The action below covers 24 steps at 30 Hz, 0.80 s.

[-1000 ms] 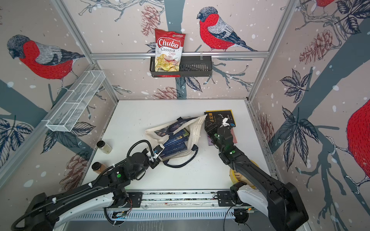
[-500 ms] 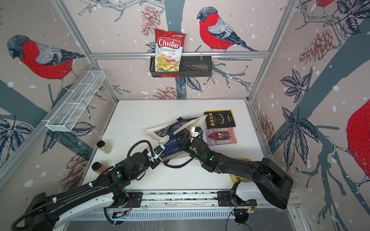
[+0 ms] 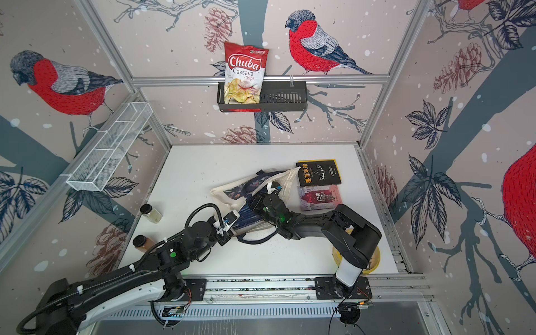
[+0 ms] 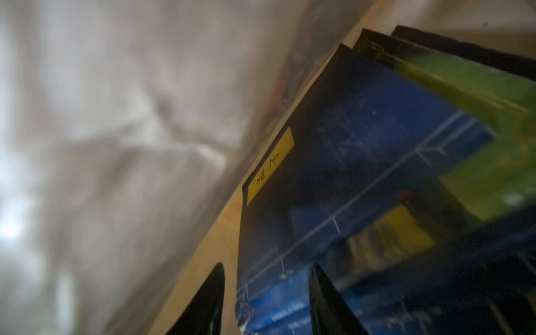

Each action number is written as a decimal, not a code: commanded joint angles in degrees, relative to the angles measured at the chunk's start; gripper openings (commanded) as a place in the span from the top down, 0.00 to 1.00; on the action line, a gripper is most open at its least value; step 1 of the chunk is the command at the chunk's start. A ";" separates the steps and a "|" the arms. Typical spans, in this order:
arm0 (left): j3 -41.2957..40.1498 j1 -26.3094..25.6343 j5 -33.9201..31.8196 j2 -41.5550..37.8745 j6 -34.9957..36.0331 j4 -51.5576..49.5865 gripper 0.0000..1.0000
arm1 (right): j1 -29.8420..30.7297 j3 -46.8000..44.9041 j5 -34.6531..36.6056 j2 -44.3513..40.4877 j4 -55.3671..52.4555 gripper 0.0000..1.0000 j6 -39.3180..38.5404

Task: Take out the books from the canvas bag
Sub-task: Pick up the book from the canvas bag.

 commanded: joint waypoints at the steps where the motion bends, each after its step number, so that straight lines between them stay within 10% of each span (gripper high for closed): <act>1: 0.17 0.02 2.17 -0.04 1.44 5.82 1.00 | -0.19 1.28 -0.15 1.78 1.12 0.52 0.38; 24: 0.23 -0.06 1.72 -0.16 1.67 5.65 1.00 | -2.55 7.63 1.54 7.84 -17.74 0.46 10.86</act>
